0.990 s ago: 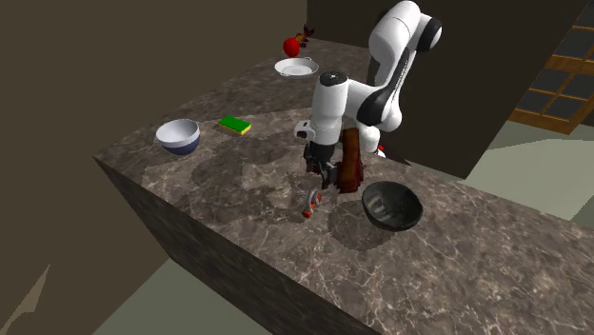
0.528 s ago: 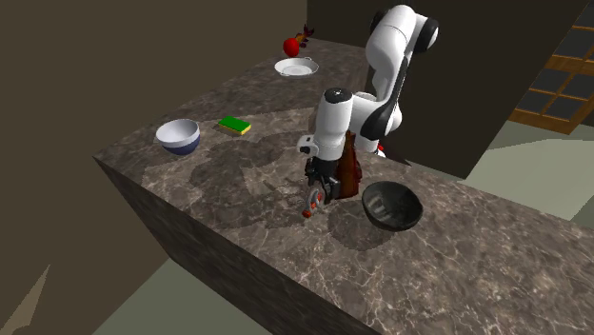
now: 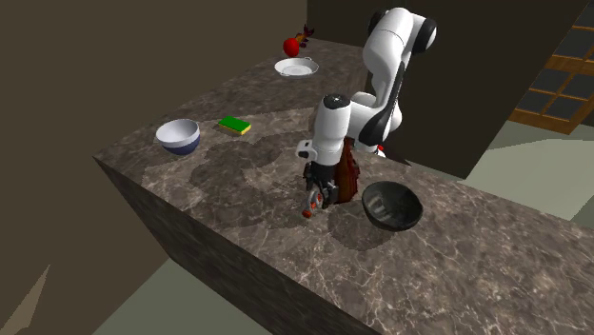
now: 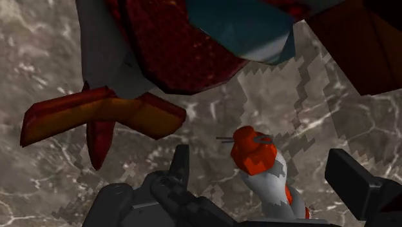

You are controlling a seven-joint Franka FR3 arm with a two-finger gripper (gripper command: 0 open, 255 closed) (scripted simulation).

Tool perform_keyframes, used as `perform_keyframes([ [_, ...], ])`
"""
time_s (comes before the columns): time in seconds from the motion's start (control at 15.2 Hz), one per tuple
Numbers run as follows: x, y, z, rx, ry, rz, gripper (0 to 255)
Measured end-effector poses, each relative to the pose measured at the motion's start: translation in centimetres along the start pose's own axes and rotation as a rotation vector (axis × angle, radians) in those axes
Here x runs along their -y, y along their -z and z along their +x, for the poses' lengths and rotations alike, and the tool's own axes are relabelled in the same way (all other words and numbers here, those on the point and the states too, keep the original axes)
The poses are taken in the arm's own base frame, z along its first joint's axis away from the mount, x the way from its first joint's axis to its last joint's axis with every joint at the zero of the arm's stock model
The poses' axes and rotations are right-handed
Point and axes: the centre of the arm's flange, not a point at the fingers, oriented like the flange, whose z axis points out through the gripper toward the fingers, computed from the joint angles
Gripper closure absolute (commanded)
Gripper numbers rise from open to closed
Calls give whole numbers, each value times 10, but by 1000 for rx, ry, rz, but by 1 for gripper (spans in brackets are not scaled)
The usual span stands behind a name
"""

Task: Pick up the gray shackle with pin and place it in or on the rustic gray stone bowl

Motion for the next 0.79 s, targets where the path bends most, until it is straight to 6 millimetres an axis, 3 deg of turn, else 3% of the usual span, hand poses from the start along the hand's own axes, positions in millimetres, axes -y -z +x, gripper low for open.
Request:
perform_keyframes([
  [0.07, -2, -2, -1, 14, 0, -6, 0],
  [0.13, -2, -3, -4, 27, 0, -12, 255],
  [0.79, -1, -5, -8, 43, 6, -21, 255],
])
